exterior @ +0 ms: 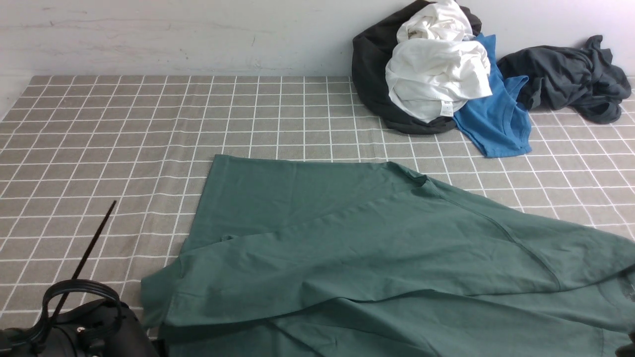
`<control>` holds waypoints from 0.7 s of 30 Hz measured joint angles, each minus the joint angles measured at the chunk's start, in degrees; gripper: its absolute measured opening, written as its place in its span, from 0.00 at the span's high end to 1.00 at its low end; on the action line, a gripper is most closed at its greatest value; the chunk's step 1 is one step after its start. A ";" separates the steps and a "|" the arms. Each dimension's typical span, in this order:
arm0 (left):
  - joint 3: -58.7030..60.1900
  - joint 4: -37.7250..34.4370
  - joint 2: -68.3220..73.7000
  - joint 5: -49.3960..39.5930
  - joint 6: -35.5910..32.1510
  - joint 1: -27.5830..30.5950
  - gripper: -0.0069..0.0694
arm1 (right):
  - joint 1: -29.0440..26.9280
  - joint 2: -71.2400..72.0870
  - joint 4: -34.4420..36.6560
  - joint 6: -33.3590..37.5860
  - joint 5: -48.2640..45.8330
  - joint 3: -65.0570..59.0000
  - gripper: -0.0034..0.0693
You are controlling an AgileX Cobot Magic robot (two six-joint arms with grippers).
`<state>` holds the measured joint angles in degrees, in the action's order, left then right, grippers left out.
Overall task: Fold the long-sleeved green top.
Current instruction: Use both arms simultaneously to clamp the lower edge of the clothing fabric
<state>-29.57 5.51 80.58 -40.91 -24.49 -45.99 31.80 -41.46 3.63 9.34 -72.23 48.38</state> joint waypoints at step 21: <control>-1.22 1.73 -7.00 -18.40 9.62 0.24 0.91 | 0.00 -3.66 1.04 22.03 2.95 -12.34 0.18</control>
<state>-30.79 7.25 73.58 -59.31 -14.87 -45.75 31.80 -45.12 4.67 31.37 -69.28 36.04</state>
